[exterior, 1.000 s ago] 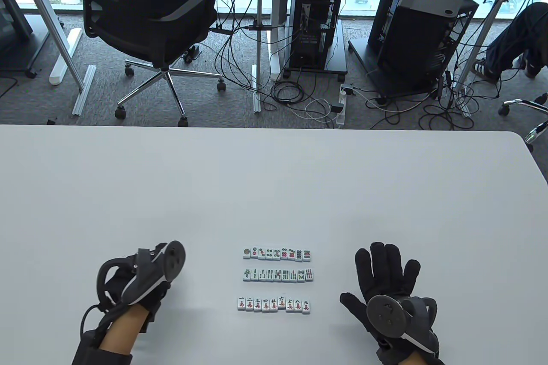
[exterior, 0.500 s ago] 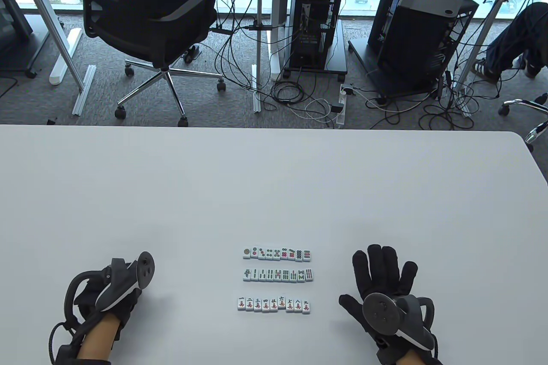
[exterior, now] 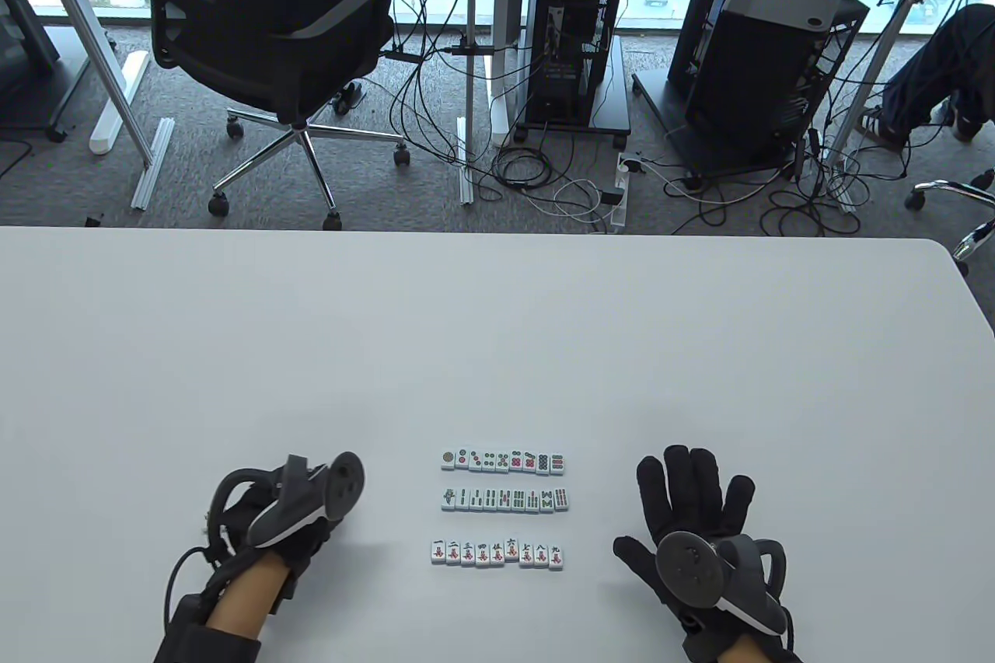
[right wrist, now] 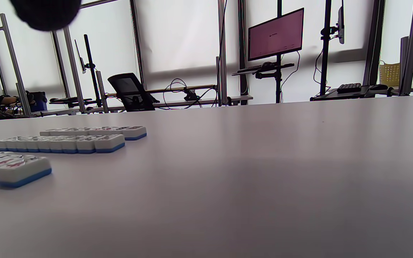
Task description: Mahjong suit sorting
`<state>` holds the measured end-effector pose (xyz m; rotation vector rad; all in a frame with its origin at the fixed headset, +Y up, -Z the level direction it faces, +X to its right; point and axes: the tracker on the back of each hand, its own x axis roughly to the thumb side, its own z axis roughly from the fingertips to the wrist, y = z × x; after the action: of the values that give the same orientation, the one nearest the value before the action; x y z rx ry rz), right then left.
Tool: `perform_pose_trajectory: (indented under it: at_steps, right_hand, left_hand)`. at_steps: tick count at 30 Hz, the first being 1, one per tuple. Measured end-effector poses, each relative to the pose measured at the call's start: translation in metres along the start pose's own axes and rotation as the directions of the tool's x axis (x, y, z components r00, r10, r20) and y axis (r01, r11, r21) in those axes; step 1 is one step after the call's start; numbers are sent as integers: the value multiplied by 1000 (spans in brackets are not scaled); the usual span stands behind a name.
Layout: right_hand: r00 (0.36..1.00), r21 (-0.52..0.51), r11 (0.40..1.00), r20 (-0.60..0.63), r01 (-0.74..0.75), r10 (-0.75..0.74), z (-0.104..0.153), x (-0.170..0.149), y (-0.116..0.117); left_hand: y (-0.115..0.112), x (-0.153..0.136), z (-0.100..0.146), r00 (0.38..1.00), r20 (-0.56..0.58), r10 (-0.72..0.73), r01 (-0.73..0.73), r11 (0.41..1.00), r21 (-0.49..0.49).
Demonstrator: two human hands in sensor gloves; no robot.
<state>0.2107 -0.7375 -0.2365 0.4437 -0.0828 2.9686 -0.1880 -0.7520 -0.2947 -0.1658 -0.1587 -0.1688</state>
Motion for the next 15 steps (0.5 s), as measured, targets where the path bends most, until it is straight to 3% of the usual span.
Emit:
perform_pose_trajectory:
  at_steps: [4,8,15]
  right_hand:
    - [1000,20,1000,-16,8,-8,-1,-3,2]
    - [999,11,999,-11,38,-38,-1,-3,0]
    - [999,8,999,4,37,-37,-1,0,-1]
  left_hand:
    - [-5,30,-13,998,63,-20,21,1000,-8]
    - [-8,42,-13,996,82,-27,23,999,45]
    - [-4,24,0,994,30,-109,108,993,44]
